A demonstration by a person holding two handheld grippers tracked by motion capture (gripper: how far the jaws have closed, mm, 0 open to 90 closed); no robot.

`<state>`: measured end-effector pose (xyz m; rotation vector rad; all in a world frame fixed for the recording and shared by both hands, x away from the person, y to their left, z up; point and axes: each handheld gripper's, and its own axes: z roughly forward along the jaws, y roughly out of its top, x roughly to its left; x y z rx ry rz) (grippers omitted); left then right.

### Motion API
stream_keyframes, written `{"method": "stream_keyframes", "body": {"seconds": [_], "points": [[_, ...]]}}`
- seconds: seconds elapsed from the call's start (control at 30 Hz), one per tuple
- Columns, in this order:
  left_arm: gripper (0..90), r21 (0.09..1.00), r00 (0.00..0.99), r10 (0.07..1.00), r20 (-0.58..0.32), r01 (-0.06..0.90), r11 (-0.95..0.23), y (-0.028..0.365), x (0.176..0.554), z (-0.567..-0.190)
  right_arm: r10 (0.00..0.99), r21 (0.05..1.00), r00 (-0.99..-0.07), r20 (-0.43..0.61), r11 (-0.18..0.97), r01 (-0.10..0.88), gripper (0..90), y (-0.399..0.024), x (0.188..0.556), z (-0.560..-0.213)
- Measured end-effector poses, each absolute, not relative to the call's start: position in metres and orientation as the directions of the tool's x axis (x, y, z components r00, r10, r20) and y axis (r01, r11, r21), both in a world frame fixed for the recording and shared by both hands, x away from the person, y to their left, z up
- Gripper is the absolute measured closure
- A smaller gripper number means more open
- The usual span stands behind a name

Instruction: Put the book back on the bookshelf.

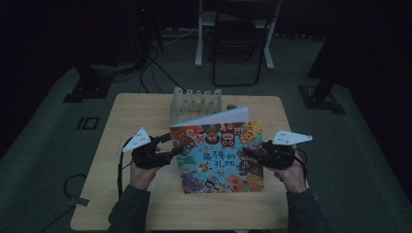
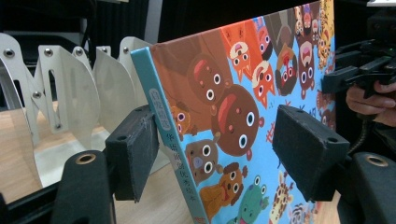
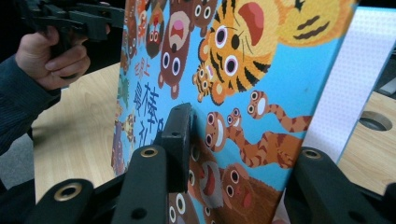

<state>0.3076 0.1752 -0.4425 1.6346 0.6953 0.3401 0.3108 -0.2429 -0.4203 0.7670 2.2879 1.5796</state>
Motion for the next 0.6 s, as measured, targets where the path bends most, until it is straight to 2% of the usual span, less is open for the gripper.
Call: {"method": "stream_keyframes", "body": {"seconds": [0.27, 0.6], "points": [[38.1, 0.979, 0.780, 0.613, -0.130, 0.199, -0.046, 0.171, 0.297, -0.435, 0.560, 0.926, -0.825, 0.076, 0.268, 0.267, 59.7, -0.248, 0.314, -0.426], [50.3, 0.988, 0.799, 0.596, -0.083, 0.146, -0.057, 0.169, 0.282, -0.432, 0.548, 0.931, -0.834, 0.058, 0.272, 0.244, 57.2, -0.257, 0.313, -0.435]]}}
